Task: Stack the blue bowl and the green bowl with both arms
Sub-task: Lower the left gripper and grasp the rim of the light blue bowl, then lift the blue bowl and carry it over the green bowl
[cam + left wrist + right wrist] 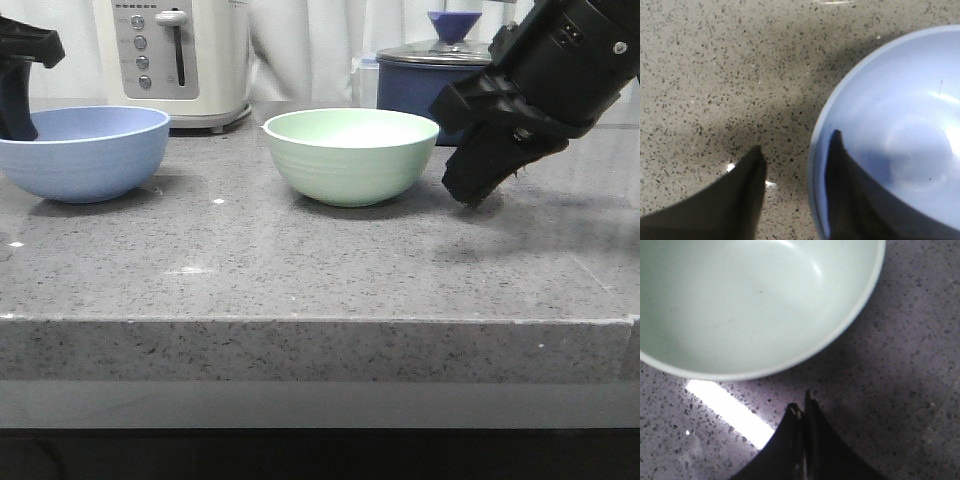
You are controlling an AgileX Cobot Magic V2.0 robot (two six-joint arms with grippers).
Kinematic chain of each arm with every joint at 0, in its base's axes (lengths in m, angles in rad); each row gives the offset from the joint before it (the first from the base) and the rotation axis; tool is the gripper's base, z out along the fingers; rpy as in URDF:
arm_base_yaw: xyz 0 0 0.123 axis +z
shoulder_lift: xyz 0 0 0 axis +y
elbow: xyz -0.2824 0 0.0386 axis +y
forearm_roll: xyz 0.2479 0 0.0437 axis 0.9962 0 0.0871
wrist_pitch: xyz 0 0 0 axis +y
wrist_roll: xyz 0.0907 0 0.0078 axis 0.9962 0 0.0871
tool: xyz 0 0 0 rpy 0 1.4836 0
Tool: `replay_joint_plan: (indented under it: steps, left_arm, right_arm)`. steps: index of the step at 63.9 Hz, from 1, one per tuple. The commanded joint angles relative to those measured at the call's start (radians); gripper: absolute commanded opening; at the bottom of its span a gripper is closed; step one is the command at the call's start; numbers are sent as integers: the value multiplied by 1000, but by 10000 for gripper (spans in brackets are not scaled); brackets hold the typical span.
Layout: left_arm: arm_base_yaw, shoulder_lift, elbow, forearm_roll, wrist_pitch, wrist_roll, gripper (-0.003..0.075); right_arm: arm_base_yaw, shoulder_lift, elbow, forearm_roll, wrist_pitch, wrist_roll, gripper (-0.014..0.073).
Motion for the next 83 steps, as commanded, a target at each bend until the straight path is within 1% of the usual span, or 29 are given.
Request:
replay_joint_plan:
  steps: [1, 4, 8, 18, 24, 29, 41, 54, 64, 83]
  left_arm:
    - [-7, -40, -31, -19, -28, -2, 134]
    - [-7, -40, -31, -19, -28, -2, 85]
    - [-7, -40, -31, -19, -28, -2, 45]
    - [-7, -40, -31, -19, -28, -2, -20]
    - [-7, -42, -37, -19, -28, 2, -20]
    - [-10, -44, -71, -31, -2, 18, -20]
    - [-32, -49, -188, -187, 51, 111, -20]
    - [-148, -34, -304, -204, 26, 128, -20]
    - [-238, 22, -398, -204, 34, 128, -20]
    - [-352, 159, -545, -201, 67, 124, -20]
  right_arm:
    - [-1, -35, -32, 19, -35, -9, -63]
    - [-1, -35, -32, 19, -35, -9, -63]
    - [-1, -35, -32, 19, -35, -9, -63]
    - [-1, -35, -32, 19, -35, -9, -63]
    - [-1, -35, -32, 19, -35, -9, -63]
    - [-1, -35, -32, 19, -35, -9, -63]
    - [-1, -35, -32, 19, -35, -9, -63]
    - [-1, -35, -32, 19, -35, -9, -63]
    - [-1, -35, -32, 19, -35, -9, -63]
    - [-1, -35, -32, 19, -35, -9, -63]
